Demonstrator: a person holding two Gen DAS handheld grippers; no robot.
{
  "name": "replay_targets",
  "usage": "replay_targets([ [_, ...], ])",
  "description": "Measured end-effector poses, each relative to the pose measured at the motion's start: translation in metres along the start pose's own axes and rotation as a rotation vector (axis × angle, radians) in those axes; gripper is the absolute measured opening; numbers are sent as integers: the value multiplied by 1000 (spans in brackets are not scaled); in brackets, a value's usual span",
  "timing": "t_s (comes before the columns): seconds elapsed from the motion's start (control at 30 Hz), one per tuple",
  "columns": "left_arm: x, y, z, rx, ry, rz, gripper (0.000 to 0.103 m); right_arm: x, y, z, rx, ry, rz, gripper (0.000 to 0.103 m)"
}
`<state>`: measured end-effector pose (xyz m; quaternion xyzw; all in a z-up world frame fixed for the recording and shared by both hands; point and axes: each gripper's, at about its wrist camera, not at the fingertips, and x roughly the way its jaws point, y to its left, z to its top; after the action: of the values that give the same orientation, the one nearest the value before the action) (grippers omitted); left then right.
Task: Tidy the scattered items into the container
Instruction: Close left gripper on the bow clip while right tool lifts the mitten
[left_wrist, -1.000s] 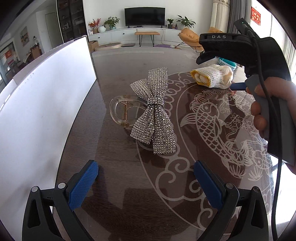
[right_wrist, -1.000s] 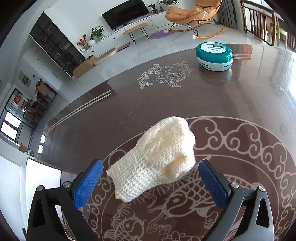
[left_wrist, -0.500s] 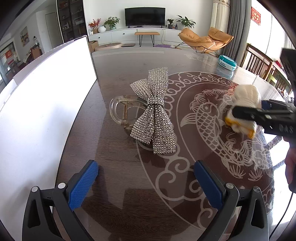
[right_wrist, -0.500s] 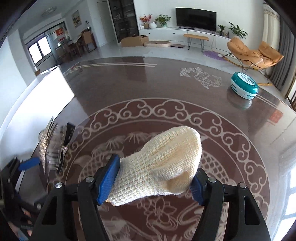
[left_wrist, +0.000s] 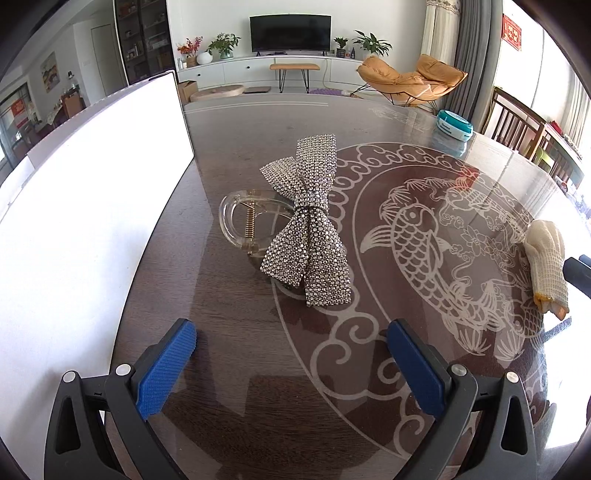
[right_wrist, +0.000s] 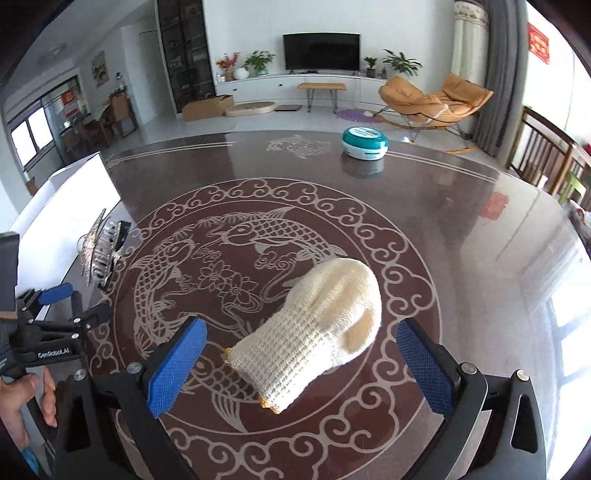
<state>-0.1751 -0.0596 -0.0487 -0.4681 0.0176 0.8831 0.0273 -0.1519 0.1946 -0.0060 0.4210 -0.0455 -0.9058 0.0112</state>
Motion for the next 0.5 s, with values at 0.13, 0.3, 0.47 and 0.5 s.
replay_targets([
  [0.13,0,0,0,1,0,-1,103,-4,-24,-16,223,7,46,103],
  [0.3,0,0,0,2,0,-1,103,9,-26,-13,279,35,50,103],
  [0.47,1,1,0,2,1,-5,103,36,-10,1,223,62,-41,103],
  [0.5,1,0,1,5,4,-8,103,40,-6,4,197,64,-56,103],
])
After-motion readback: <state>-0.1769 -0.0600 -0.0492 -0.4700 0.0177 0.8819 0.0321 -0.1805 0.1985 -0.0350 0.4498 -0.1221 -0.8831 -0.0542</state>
